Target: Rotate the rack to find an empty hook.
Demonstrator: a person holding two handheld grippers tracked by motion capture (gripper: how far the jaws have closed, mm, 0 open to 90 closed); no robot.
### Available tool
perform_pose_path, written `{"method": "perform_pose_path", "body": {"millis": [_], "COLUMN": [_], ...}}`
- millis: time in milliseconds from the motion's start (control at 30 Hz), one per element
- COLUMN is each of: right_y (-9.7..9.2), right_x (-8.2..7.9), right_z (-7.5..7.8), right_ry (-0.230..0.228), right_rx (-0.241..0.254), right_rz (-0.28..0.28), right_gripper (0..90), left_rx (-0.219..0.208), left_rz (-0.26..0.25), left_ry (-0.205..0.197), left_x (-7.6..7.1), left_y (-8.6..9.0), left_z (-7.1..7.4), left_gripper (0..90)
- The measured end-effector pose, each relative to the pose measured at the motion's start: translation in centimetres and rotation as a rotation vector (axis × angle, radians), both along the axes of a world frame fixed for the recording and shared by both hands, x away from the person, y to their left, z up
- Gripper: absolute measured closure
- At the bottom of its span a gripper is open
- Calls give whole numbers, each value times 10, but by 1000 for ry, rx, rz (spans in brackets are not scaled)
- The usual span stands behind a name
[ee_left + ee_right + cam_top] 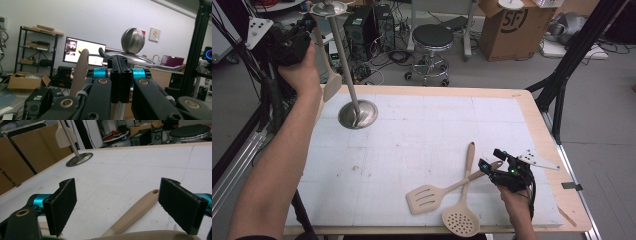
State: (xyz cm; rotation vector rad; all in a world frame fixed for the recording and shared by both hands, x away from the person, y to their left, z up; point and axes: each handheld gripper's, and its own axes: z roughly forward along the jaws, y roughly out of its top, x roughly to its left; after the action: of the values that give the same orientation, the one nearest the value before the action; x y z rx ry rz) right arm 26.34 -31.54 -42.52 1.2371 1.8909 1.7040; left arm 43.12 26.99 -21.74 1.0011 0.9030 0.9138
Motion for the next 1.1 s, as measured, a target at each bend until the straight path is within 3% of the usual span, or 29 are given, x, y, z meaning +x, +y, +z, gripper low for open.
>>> {"method": "perform_pose_path", "body": {"millis": [167, 267, 400, 500, 600, 700, 833, 1100], "right_y": [0, 1, 1, 2, 1, 1, 3, 4], "right_x": [0, 0, 0, 0, 1, 1, 1, 1], "right_z": [0, 0, 0, 0, 1, 1, 1, 2], "right_ry": [3, -1, 2, 2, -2, -4, -7, -3], "right_rx": [1, -2, -4, -4, -3, -5, -11, -14], "right_rz": [-3, 1, 2, 2, 1, 2, 8, 3], "right_gripper": [144, 144, 144, 144, 144, 144, 144, 144], "left_rx": [-1, 17, 25, 14, 36, 32, 43, 114], "left_rz": [-6, -37, -81, -110, -126, -151, -208, -266], "left_ry": [16, 33, 16, 5, -11, 23, 98, 111], "left_x": [-2, -5, -14, -25, -36, -42, -47, -58], "left_y": [4, 3, -1, -1, -3, 2, 6, 7], "left_z": [0, 1, 3, 4, -2, -11, -27, -43], "left_gripper": [899, 899, 884, 706, 623, 543, 459, 359]}}
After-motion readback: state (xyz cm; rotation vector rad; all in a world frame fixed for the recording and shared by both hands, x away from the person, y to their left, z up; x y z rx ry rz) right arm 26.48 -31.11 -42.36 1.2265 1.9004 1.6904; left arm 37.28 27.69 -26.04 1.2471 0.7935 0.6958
